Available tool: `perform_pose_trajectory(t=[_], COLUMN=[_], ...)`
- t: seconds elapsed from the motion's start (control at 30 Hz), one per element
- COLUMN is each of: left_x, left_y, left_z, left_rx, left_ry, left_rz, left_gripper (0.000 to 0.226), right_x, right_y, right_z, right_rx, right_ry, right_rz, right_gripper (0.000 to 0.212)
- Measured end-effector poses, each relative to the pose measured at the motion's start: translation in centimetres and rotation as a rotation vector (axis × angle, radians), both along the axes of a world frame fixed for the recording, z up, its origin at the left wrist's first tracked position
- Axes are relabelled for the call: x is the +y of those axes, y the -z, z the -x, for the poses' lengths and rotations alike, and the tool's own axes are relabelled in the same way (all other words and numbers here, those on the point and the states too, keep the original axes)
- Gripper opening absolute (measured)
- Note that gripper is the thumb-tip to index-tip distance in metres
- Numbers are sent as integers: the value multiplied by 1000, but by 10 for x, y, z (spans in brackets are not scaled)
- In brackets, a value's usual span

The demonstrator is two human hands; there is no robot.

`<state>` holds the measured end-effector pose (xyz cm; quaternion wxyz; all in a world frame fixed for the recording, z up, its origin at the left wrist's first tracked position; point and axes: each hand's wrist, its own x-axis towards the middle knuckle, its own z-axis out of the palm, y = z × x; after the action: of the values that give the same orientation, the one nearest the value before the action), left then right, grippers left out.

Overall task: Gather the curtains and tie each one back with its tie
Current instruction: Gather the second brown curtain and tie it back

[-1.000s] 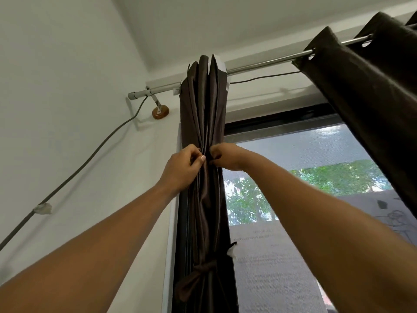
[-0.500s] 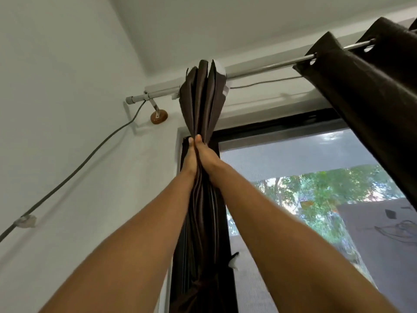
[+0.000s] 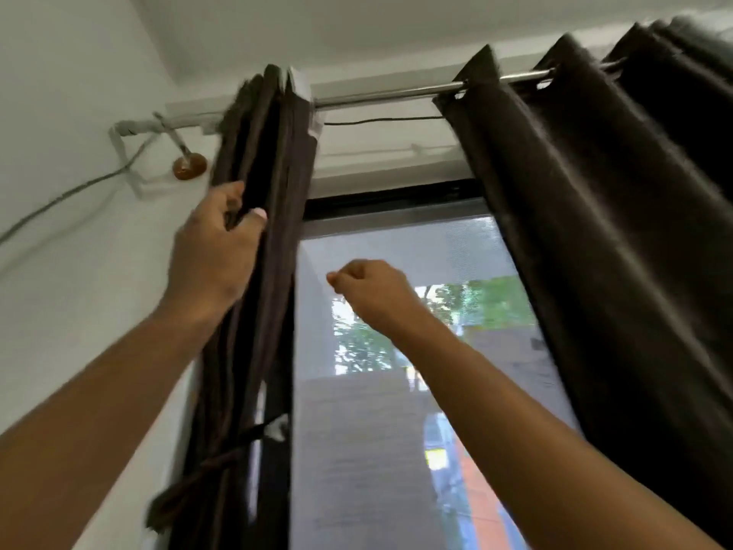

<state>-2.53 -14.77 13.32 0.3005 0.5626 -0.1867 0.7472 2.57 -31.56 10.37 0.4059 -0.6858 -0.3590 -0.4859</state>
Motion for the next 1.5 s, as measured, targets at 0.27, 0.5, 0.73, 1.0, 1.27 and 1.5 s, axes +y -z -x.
perform_pose_trajectory(t=[0.27,0.5,0.73,1.0,1.27,1.5], left_x=[-188,-327,-345,-309,-290,-308], left_y=[53,88,75,72,72,23], left_z=[-9,-71,-122,-145,-89,-63], left_rx=[178,383,659,465,210,371], left_ry=[332,405,504,379,283,555], left_rz=[-85,-55,267,278,21,34], left_gripper=[23,12,59,10,20,40], right_x=[-248,-365,-348,-311,-304,-295], right_y=[28,51,31,12,-3,0], right_z=[55,16,-20,-30,-30,-25], right_rx=[-218,-150,-87,-135,-70,-261], right_ry=[428,491,384,567,504,669], right_rz=[-211,-65,6,92,-35,-5], right_gripper=[24,10,51,89,43,9])
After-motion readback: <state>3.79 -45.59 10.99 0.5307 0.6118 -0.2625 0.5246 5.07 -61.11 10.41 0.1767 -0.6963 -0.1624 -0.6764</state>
